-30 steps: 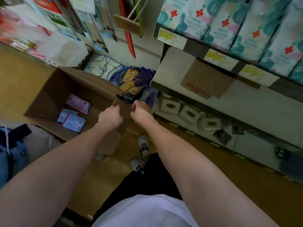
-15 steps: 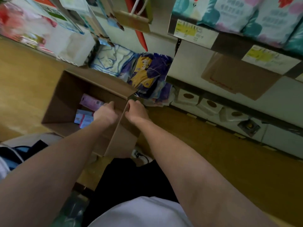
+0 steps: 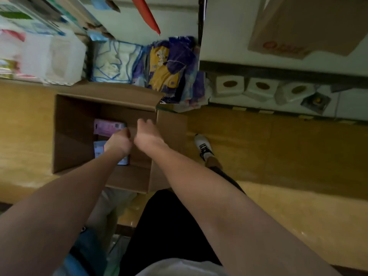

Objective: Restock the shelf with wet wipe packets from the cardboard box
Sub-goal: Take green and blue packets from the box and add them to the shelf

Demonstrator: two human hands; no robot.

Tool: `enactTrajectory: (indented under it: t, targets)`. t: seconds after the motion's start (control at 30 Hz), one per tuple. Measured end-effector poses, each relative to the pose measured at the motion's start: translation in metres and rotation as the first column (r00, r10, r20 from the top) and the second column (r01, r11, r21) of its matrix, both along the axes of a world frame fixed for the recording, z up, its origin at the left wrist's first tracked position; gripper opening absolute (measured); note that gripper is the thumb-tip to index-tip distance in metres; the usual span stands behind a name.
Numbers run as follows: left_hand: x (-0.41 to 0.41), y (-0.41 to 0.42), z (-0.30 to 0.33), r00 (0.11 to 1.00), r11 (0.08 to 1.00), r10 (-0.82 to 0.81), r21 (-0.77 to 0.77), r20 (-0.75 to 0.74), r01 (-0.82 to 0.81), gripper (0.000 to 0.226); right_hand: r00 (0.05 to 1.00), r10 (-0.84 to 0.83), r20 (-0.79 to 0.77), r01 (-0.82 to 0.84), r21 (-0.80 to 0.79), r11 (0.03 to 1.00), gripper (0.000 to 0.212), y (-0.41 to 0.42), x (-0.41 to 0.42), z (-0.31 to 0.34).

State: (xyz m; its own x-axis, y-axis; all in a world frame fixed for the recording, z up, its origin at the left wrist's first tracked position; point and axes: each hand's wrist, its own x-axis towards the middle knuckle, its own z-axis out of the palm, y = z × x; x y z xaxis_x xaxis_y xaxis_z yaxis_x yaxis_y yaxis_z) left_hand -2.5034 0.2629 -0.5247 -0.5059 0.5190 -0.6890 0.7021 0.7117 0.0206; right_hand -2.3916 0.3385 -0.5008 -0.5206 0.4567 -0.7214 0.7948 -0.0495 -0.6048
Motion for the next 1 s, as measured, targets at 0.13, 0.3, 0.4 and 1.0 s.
enactTrajectory:
  t: [0.13,0.3,0.4,1.0]
  targets:
    - [-0.026,-0.023,-0.026,0.997,0.996,-0.075,-0.038,0.023,0.076,0.020,0.999,0.035,0.023,-0.034,-0.006,0.999,0.039,-0.031,-0.034,-0.019]
    - [-0.057,-0.046,-0.058,0.997,0.994,-0.077,-0.073,0.031,0.079,0.028,0.995,0.049,0.085,-0.046,-0.044,0.998,0.049,-0.059,-0.050,-0.057]
    - [-0.077,-0.059,-0.077,0.996,0.992,-0.083,-0.090,0.030,0.085,0.039,0.995,0.030,0.094,-0.023,-0.067,0.998,0.053,-0.073,-0.059,-0.079]
    - [-0.161,-0.086,-0.183,0.972,0.938,-0.236,-0.257,0.014,0.231,0.060,0.972,0.199,0.127,-0.194,-0.053,0.980,0.056,-0.141,-0.125,-0.186]
